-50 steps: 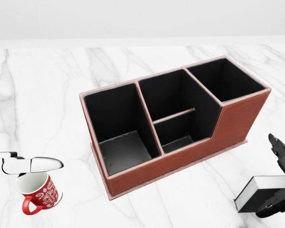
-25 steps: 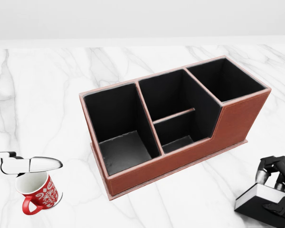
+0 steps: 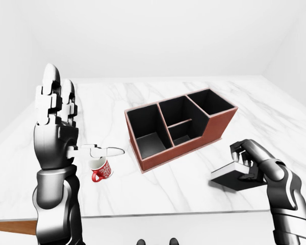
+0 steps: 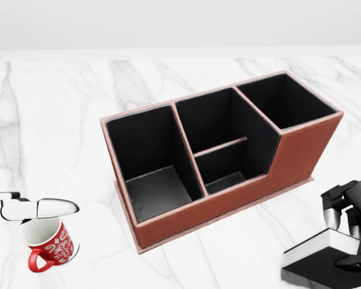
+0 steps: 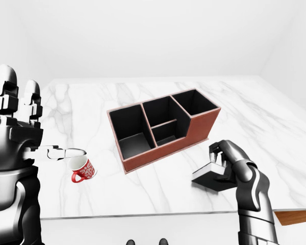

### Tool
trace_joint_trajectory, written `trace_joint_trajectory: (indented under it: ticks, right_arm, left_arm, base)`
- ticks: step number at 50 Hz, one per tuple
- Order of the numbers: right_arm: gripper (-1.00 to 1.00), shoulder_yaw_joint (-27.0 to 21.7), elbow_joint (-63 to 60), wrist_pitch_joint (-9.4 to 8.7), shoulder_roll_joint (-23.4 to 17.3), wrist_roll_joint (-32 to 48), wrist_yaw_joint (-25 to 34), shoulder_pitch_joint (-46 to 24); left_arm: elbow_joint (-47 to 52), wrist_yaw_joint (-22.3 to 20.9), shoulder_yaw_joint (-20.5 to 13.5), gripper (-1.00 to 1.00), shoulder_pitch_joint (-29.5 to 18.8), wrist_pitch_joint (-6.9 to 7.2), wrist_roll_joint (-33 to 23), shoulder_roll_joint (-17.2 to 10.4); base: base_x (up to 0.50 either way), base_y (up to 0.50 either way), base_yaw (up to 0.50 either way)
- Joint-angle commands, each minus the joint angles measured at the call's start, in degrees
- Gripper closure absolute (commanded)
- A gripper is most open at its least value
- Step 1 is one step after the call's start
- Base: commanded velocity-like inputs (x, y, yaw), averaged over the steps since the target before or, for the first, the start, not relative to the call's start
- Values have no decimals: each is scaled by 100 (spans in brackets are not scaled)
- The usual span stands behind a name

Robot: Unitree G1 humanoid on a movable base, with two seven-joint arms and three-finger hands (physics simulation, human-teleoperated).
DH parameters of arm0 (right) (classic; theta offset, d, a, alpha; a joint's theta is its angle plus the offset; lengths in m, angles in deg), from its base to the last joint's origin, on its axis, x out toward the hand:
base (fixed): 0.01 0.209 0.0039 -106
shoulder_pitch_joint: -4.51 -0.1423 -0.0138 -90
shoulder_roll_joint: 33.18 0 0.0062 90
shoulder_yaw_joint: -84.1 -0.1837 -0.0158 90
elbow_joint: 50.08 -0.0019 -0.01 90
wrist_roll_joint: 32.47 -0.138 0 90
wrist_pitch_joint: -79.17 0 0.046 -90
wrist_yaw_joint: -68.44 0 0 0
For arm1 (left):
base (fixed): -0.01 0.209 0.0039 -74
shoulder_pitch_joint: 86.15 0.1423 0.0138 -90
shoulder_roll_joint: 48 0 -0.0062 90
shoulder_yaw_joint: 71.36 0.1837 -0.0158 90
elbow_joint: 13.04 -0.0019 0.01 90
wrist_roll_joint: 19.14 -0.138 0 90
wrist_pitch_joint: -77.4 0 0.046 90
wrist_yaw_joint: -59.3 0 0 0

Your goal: Pick up the book and place it in the back compartment of the caddy.

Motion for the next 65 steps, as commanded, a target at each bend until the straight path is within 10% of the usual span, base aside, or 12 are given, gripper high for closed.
trace_joint_trajectory:
  ticks: [1,65]
  right_arm:
    - [100,-178,-1286,0,68,153,690,-30]
    - [100,627,-4026,0,446,1748,1090,-1120]
  left_arm:
    - [-40,4,-2,-100,-13,0,6,-4]
    - [31,47,-66,-100,-81,0,94,-51]
  base:
    - [0,0,0]
    - [0,0,0]
